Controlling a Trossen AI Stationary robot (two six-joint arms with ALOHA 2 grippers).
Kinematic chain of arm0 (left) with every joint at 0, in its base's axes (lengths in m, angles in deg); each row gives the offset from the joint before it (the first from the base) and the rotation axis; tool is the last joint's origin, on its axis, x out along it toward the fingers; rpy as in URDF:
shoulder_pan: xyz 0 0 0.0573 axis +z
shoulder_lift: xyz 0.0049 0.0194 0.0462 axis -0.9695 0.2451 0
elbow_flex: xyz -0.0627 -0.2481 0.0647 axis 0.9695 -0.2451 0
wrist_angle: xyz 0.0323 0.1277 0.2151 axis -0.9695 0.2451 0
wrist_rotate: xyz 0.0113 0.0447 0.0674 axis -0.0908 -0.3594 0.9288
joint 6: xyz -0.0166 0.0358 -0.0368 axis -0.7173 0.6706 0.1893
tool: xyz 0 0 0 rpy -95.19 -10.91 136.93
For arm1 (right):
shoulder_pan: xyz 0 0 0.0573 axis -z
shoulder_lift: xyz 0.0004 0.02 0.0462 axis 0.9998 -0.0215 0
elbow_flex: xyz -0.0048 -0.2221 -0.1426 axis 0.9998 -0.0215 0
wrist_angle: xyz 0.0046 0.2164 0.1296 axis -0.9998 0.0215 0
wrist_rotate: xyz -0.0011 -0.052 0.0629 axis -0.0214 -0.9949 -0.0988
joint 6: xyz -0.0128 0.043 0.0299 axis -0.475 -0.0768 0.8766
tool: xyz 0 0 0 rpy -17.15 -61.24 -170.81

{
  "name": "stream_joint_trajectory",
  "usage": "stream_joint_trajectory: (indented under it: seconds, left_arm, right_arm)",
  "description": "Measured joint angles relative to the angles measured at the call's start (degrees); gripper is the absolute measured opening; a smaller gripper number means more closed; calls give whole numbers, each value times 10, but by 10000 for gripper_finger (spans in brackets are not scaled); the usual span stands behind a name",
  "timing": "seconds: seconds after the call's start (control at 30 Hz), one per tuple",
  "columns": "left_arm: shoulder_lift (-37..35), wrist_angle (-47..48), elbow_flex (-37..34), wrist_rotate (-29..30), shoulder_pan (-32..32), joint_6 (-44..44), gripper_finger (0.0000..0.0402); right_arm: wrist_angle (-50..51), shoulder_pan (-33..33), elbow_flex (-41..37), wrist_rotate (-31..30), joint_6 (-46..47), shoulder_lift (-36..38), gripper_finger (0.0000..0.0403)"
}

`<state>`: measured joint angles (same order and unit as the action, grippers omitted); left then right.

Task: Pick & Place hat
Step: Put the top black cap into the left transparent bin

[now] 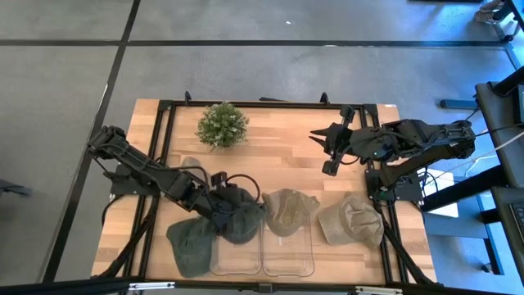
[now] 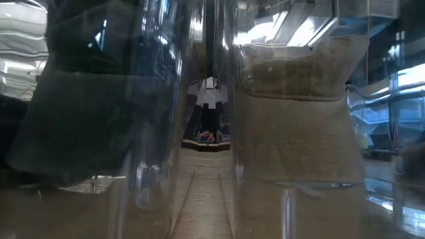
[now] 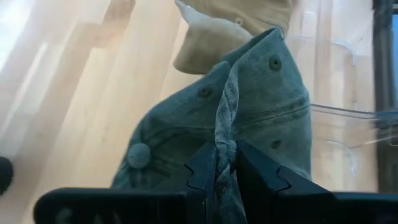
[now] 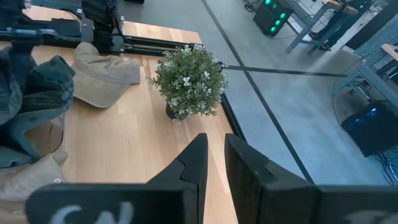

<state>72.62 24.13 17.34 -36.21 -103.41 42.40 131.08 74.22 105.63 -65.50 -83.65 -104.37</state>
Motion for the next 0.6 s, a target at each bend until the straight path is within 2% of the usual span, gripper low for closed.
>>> stream_joint_trajectory:
  seconds: [0.43, 0.6]
  left_arm:
    - [-7, 1, 0, 17, 7, 1, 58]
    - [-10, 1, 0, 28, 8, 1, 84]
  right_arm:
    - [0, 0, 0, 0, 0, 0, 58]
    - [0, 0, 0, 0, 0, 0, 58]
